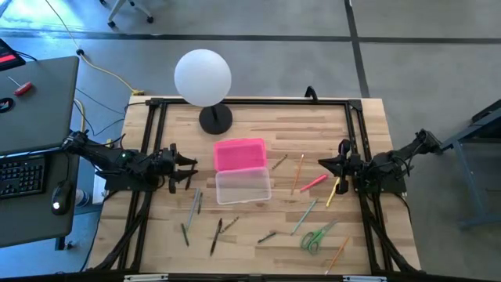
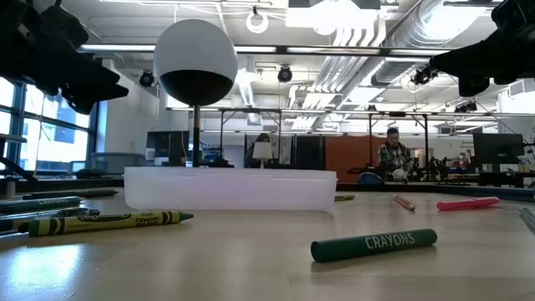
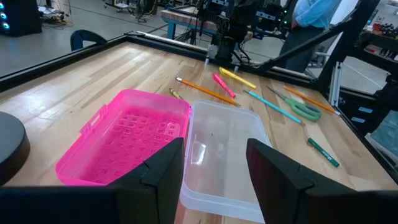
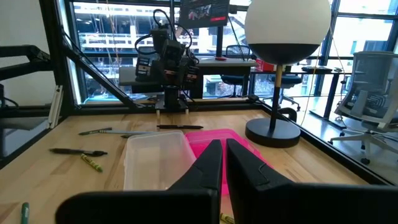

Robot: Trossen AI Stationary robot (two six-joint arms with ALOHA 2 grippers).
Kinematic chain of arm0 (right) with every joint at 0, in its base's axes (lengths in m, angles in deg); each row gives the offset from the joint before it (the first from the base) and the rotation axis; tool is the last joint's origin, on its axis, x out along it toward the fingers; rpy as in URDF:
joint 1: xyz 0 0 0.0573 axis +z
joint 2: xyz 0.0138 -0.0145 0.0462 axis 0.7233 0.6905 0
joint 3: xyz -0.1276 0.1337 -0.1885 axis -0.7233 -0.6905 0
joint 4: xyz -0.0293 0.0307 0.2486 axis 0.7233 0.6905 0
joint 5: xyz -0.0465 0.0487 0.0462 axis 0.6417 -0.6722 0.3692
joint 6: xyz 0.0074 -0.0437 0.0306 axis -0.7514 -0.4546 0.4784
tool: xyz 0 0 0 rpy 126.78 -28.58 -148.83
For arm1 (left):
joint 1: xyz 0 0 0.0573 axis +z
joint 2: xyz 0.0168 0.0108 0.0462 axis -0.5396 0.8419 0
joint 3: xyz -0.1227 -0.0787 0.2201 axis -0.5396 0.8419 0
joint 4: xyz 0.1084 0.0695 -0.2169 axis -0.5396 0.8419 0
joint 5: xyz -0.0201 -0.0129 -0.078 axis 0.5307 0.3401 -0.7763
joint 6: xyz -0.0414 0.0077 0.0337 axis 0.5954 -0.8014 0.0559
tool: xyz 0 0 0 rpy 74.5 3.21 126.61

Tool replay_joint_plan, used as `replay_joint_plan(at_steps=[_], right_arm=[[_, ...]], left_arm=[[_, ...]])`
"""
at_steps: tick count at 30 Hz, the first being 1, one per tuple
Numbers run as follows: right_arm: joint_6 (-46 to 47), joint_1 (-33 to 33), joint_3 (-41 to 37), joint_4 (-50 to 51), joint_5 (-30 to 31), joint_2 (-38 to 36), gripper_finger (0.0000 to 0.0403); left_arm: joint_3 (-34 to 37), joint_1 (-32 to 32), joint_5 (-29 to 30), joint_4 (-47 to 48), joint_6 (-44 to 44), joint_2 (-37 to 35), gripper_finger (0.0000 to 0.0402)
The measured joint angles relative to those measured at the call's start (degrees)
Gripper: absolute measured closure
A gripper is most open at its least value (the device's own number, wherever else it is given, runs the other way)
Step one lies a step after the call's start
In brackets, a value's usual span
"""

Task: Pick & place school supplies into a supply box

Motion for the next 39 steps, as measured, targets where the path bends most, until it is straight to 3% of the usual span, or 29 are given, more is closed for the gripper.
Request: replay_joint_plan(at_steps=[26, 31, 36, 39], right_arm=[[-0.02, 0.01, 0.00, -0.02, -0.01, -0.01, 0.0402], [-7.48, -0.01, 0.00, -0.19, 2.39, 0.00, 0.0402], [-8.01, 0.01, 0.00, -2.64, 2.87, -0.01, 0.0402], [-2.50, 0.00, 0.00, -2.50, 4.46, 0.01, 0.0402]], left_arm=[[0.01, 0.01, 0.00, 0.01, 0.00, 0.00, 0.0195], [-0.01, 0.01, 0.00, 0.01, 0.00, 0.00, 0.0195], [0.01, 0.01, 0.00, 0.09, 0.00, 0.00, 0.0195], [-0.03, 0.01, 0.00, 0.33, 0.00, 0.00, 0.0195]])
